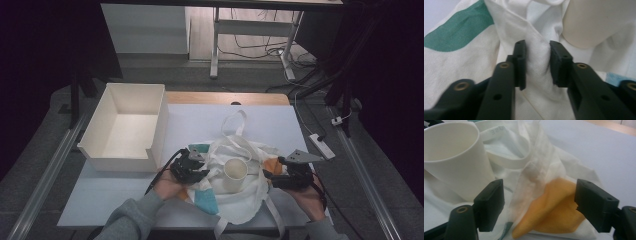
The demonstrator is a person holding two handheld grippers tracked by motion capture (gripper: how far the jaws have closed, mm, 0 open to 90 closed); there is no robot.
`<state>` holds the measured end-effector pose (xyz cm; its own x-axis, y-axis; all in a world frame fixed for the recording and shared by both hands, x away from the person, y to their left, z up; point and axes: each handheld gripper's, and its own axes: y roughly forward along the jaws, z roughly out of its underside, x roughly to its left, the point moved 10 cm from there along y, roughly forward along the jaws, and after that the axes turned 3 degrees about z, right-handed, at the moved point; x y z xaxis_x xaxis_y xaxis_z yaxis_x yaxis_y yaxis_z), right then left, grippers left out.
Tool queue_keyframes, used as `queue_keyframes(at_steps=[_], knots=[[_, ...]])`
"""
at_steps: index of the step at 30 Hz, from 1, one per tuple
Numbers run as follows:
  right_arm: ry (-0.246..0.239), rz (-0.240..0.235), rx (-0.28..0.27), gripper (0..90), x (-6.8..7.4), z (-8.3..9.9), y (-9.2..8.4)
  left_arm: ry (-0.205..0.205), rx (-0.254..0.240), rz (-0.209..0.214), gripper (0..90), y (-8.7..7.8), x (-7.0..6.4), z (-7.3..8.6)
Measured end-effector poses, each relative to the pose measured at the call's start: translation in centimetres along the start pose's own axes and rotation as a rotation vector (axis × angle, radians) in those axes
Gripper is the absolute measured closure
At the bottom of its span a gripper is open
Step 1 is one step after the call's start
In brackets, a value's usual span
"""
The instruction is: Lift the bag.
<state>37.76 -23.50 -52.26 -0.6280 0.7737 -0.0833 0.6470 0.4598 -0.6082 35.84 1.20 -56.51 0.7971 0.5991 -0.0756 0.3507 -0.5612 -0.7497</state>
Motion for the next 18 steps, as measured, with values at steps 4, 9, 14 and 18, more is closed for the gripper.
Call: queue_keyframes(at_steps=[4,9,14,18], knots=[[-0.069,-0.030,0.037,34.9,1.5,0.2,0.0,-0.016,-0.051,0.031,74.9,-1.3,0.2,0.0],[-0.105,0.008,0.164,49.3,2.1,1.7,0.8,-0.027,-0.100,0.065,76.1,-2.5,0.3,-0.1],[-0.060,-0.037,0.259,79.6,2.1,3.2,1.3,-0.020,-0.136,0.077,76.7,-3.6,0.3,-0.4],[-0.055,-0.061,0.240,86.9,2.2,2.7,0.8,-0.021,-0.166,0.092,77.0,-4.4,0.4,-0.6]])
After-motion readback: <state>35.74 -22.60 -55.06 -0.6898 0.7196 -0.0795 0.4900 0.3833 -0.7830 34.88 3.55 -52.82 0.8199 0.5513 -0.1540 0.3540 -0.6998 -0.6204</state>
